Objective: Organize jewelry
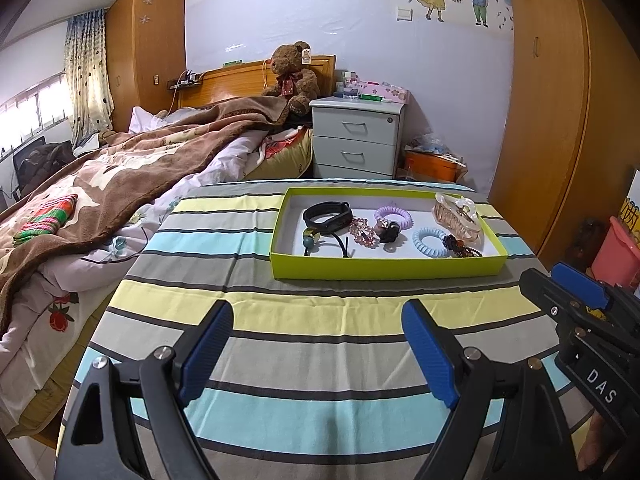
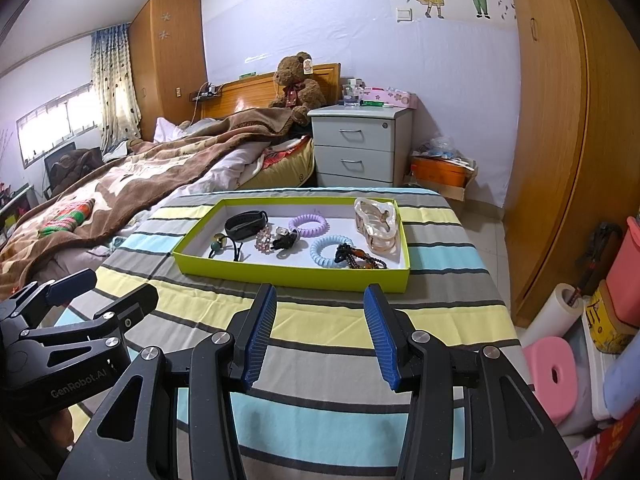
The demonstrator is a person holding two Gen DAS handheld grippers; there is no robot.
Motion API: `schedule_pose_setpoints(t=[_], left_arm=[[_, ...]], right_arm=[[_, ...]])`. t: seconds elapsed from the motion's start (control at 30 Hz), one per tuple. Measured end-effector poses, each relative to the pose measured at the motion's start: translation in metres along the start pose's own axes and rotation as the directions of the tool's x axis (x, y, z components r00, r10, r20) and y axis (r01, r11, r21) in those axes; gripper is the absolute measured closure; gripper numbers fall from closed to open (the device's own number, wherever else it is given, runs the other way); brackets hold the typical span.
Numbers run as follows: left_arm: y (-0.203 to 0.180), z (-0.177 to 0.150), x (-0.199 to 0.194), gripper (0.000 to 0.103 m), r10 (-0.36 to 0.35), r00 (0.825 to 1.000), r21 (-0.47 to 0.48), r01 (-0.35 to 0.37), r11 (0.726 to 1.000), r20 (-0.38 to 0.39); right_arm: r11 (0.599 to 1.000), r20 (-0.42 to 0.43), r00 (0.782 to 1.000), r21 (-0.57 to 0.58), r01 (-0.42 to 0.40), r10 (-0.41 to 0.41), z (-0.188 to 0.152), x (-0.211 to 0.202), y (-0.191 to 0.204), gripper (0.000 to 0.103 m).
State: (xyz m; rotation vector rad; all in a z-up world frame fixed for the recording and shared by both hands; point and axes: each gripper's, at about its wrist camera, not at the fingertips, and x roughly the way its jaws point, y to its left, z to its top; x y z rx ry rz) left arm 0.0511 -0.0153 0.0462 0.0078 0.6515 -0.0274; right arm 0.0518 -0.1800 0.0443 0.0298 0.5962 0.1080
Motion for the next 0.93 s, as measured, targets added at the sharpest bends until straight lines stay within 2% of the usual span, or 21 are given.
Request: schedule_pose_setpoints(t=[0.93], left_arm=[[0.0026, -0.0007, -0.0017, 0.016, 0.024, 1.000, 0.002, -0.024, 1.000, 0.001]], right_arm=[[1.000, 0.003, 1.000, 0.006, -0.004, 0.004, -0.0028, -0.0037, -0.0007, 0.056]])
